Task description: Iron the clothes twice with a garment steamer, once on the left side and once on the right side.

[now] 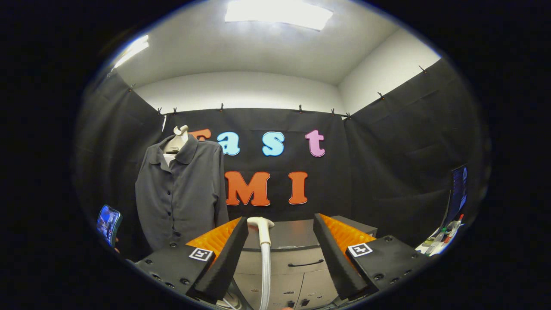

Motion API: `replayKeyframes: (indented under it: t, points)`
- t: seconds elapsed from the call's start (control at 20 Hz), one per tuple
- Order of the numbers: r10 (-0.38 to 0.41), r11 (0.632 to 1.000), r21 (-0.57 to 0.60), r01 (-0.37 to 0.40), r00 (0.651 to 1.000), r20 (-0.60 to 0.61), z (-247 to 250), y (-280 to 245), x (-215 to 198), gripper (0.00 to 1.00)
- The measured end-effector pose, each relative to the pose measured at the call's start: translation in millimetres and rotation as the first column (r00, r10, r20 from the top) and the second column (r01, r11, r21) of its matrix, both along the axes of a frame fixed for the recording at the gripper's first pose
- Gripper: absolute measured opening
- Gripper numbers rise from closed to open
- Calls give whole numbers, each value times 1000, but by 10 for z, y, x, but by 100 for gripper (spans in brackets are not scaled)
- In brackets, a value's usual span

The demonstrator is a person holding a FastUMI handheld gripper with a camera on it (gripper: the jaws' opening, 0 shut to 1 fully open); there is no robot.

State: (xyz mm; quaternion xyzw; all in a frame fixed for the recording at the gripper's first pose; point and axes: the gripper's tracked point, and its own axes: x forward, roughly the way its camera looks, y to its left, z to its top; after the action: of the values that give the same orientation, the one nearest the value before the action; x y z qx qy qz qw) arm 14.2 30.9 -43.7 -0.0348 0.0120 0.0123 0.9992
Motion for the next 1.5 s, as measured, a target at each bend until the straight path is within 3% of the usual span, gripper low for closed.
replayKeyframes:
  t: [1.05,1.5]
  points:
    - [13,1000,3,-14,1000,27,96,0,-82,98]
    - [61,998,9,-61,997,37,174,184,68,98]
